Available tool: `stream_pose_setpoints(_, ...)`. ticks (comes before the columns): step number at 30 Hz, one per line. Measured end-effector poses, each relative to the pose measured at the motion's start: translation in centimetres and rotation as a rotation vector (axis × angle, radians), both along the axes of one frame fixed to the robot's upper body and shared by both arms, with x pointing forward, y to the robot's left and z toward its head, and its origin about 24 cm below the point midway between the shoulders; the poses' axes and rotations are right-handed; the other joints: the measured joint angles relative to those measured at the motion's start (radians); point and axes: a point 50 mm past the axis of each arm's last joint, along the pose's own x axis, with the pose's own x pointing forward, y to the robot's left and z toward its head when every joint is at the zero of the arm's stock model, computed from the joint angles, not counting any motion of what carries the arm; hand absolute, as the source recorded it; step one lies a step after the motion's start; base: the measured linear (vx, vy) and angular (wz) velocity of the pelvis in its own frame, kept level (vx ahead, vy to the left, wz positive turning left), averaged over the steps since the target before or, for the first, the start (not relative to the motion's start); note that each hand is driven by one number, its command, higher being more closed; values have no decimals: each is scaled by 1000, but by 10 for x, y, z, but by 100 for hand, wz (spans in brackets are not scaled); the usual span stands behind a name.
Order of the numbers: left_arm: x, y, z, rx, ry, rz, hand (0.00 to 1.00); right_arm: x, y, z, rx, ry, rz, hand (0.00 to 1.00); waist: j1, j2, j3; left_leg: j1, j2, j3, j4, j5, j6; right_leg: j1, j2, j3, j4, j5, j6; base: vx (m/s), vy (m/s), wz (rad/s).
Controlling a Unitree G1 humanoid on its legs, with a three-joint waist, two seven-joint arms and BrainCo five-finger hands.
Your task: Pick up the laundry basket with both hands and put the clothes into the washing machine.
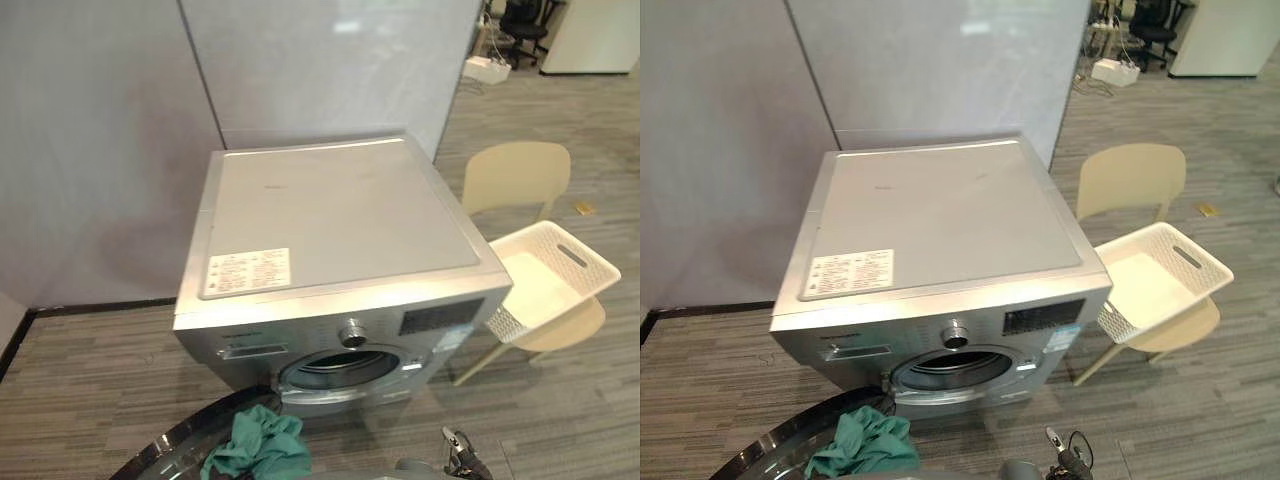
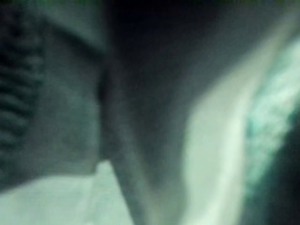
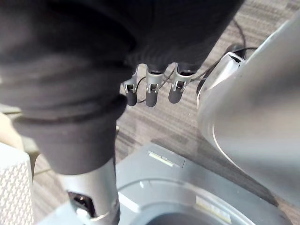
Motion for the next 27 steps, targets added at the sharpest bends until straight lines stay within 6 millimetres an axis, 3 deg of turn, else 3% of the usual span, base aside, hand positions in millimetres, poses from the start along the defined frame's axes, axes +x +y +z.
stream_pose_setpoints(1, 0, -3, 0, -7, 2, -10, 100, 1, -1, 0, -1, 2, 4, 0, -2, -1, -1, -2, 1, 1, -15, 17, -3, 14, 0, 1, -42, -8, -9, -27, -167, -35)
stream_pose_setpoints(3, 12, 2, 2, 0, -18, -66, 100, -3, 3, -2, 13, 20, 4, 0, -11, -33, 5, -9, -18, -8, -43, 59, -23, 52, -12, -21, -155, -37, -9, -11, -179, 5)
stream_pose_setpoints(5, 18, -7, 2, -15, -27, -100, 100, -8, 1, -3, 8, 36, 2, 0, -13, -29, 4, -7, -12, -37, -48, 85, -30, 77, -2, -50, -194, -29, -16, 6, -121, 31)
stream_pose_setpoints(12, 19, -2, 2, -2, -24, -111, 100, 11, -2, 0, -2, -2, 60, 0, -3, -42, 6, -19, 8, -59, -35, 93, -38, 132, 27, -72, -303, 36, -26, -28, -34, 8)
stream_pose_setpoints(16, 27, 11, 5, 35, -35, -121, 100, 10, 4, -1, -4, 14, 125, 0, -6, -58, 69, -39, 6, -133, 29, 92, -36, 191, 22, -141, -323, 39, -27, -29, -2, 46)
stream_pose_setpoints(18, 35, 11, 8, 39, -55, -133, 100, 12, 1, -1, -21, 15, 142, 0, -5, -52, 100, -70, 9, -159, 80, 81, -32, 199, 22, -171, -310, 33, -28, -73, -9, 53)
stream_pose_setpoints(22, 52, -8, 18, 35, -159, -243, 100, 21, -9, 4, -64, -3, 175, 0, -2, -2, 148, -93, 13, -188, 174, 58, -36, 170, -3, -197, -174, -37, -27, -154, 18, 31)
stream_pose_setpoints(25, 77, -31, 45, 19, -359, -347, 100, 37, -10, 10, -92, -51, 220, 0, -4, 23, 156, -132, -11, -208, 182, 47, -41, 69, -36, -193, -3, -117, -22, -163, -5, 16)
stream_pose_setpoints(27, 97, -49, 69, -57, -518, -361, 100, 54, -9, 17, -113, -110, 254, 0, -7, 33, 190, -193, -27, -224, 274, 31, -41, -3, -69, -194, 144, -175, -24, -171, -62, 25)
